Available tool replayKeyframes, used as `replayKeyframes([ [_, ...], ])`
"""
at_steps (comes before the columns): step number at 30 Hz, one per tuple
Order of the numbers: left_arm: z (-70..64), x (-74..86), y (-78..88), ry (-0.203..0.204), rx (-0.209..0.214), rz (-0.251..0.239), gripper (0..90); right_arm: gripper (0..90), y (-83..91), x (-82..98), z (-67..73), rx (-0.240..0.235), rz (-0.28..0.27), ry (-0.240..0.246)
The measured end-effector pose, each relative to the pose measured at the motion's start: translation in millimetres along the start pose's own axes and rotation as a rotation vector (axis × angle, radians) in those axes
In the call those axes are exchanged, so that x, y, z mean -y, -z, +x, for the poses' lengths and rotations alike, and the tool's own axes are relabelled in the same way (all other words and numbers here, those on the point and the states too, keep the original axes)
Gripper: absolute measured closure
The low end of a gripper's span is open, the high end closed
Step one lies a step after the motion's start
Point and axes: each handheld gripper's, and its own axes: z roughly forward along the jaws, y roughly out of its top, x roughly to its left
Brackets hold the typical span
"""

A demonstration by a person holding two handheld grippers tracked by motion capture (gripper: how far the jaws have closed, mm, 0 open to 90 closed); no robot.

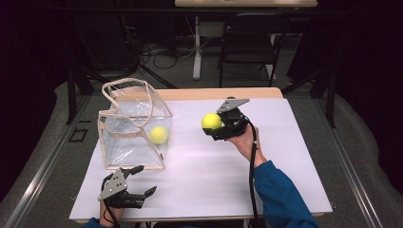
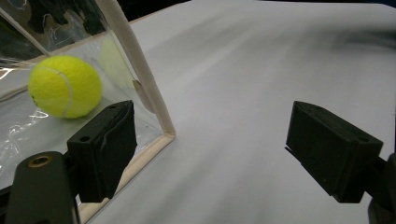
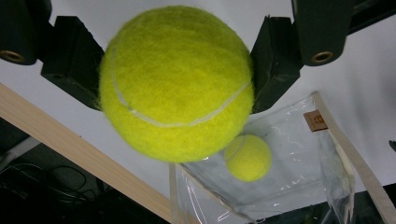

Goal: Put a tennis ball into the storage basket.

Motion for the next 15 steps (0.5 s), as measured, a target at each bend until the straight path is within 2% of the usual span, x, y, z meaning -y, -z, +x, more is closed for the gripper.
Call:
replayKeyframes([
  [15, -0.1, 0.1, -0.2, -0.001, -0.001, -0.004, 16.1, 26.5, 0.3, -10.4, 2.0, -0.006, -0.002, 0.017],
])
